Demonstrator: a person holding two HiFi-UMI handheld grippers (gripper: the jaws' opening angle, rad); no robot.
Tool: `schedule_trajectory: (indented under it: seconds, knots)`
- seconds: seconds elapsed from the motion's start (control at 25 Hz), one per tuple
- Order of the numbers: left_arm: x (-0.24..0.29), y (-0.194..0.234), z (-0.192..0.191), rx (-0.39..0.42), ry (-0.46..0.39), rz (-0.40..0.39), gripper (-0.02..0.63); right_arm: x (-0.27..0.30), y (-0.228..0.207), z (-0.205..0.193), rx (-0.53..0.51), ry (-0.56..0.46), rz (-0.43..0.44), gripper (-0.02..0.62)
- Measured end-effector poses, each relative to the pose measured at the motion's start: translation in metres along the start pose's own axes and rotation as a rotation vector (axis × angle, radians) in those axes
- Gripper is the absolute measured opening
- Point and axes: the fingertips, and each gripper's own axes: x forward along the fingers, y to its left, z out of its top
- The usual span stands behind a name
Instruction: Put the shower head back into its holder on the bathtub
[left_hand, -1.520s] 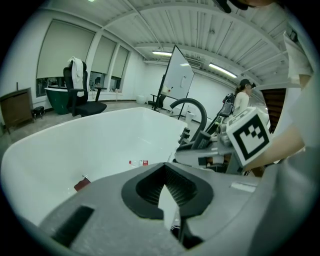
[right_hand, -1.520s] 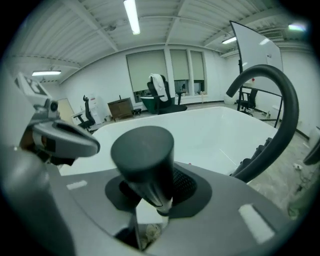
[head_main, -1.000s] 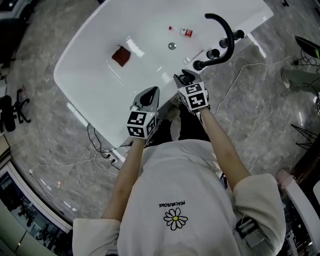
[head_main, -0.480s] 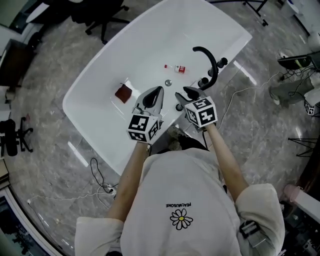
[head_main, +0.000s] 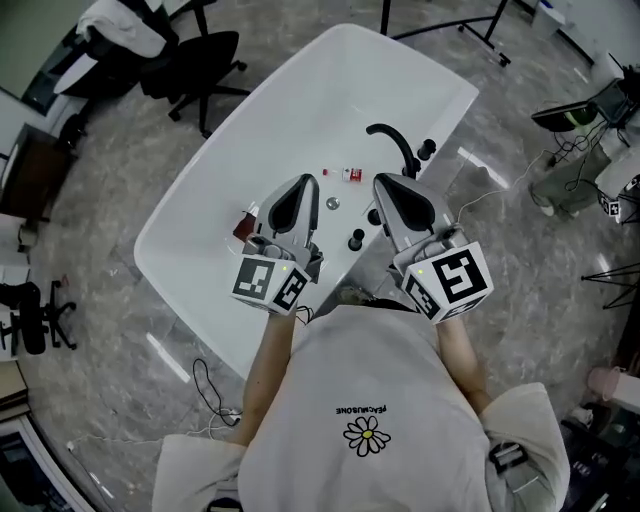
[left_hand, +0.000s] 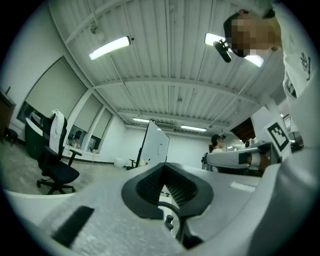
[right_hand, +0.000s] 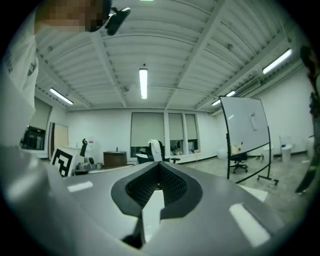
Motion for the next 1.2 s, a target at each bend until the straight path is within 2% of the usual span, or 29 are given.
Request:
schedule_trajectory:
  seconds: [0.08,0.28,0.48,0.8,1.2]
  knots:
    - [0.001,-0.006,-0.01,0.039,0.032,-0.001,0.0,-0.009,-0.003,-0.018,-0.017,0.034,-0.064,0.008]
    - [0.003,-0.022,-0.018,0.13,0.064,-0.018,0.0,-0.025,-0.013,-0.044,0.078,0.077,-0.13,0.008]
    - [0.005,-0.029,-0.021,0.142,0.073,-0.03,0.0,-0.032,-0.023,-0.041,0.065,0.07,-0.18,0.008]
    - [0.017,-0.05,-0.03,0.169,0.095,-0.071,0.0,-0.041,-0.033,-0.047,0.065,0.072,-0.191,0.008]
    - [0.022,-0.046,-0.032,0.181,0.108,-0.058,0.0,-0.038,-0.04,-0.051,0.09,0.066,-0.168,0.008]
